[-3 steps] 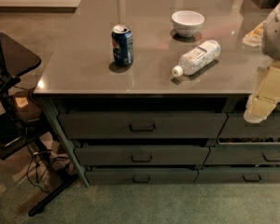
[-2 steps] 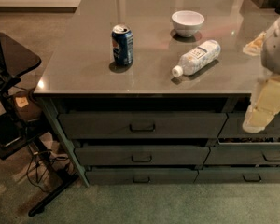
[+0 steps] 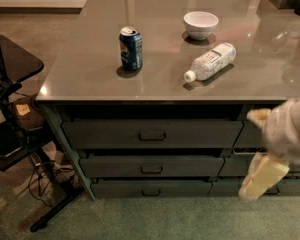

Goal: Open bottom drawer

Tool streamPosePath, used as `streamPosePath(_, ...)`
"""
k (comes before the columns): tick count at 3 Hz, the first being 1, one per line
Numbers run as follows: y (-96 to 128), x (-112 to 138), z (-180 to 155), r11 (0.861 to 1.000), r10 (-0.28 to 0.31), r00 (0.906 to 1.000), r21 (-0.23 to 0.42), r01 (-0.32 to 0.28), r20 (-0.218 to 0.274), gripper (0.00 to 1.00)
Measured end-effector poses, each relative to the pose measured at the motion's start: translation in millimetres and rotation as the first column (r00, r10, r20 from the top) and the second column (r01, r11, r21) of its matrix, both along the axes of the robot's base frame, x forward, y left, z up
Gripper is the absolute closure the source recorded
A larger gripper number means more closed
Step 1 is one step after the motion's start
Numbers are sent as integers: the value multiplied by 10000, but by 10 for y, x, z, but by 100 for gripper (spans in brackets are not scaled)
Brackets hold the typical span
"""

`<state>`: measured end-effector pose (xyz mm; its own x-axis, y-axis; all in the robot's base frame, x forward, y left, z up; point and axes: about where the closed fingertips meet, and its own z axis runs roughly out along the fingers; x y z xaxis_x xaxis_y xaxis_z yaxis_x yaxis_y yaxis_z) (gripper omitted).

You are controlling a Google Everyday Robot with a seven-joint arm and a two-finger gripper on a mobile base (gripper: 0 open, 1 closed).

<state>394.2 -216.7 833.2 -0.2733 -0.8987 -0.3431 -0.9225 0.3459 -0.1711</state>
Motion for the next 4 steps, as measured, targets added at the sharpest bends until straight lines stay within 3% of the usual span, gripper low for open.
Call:
streamPosePath(1, -100, -166, -1144, 9986, -423, 9952, 279, 450, -884, 0)
streamPosePath(2, -275, -378, -2382, 9920, -1085, 9738, 414, 1190, -2000, 0)
streamPosePath(3, -491, -610, -3346, 9787, -1808, 9363, 390, 2016, -3012, 0)
streamPosePath(4, -438, -706, -3570, 9766, -1746, 9232, 593, 2067, -3422, 0)
